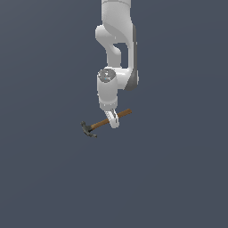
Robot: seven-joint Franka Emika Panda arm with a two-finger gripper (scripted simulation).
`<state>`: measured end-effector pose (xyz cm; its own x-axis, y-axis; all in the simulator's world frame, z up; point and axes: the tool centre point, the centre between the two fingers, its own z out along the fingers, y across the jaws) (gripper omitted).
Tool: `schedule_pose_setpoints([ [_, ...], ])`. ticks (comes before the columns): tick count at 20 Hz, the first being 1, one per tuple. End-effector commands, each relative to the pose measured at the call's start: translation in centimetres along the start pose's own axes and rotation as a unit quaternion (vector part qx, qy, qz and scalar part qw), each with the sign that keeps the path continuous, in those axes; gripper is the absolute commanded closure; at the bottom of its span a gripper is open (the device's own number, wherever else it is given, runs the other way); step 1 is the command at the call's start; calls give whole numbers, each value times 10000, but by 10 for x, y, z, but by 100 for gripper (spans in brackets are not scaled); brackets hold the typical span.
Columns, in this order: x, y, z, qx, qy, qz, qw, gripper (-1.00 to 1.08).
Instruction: Pick up the object and move it to a goal position.
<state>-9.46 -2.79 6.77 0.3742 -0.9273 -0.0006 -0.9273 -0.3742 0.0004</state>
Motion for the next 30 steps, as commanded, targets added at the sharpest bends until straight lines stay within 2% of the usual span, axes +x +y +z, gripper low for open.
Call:
schedule_pose_setpoints([
  [1, 0, 1, 1, 2, 3, 83, 10000, -92],
  [8, 0, 1, 5, 1, 2, 76, 10000, -92],
  [17, 0, 2, 42, 1, 2, 98, 10000, -92],
  [23, -1, 2, 51, 2, 1, 100, 9999, -92],
  [24, -1, 2, 51, 2, 1, 100, 9999, 108],
  [30, -1, 2, 51, 2, 1, 100, 9999, 108],
])
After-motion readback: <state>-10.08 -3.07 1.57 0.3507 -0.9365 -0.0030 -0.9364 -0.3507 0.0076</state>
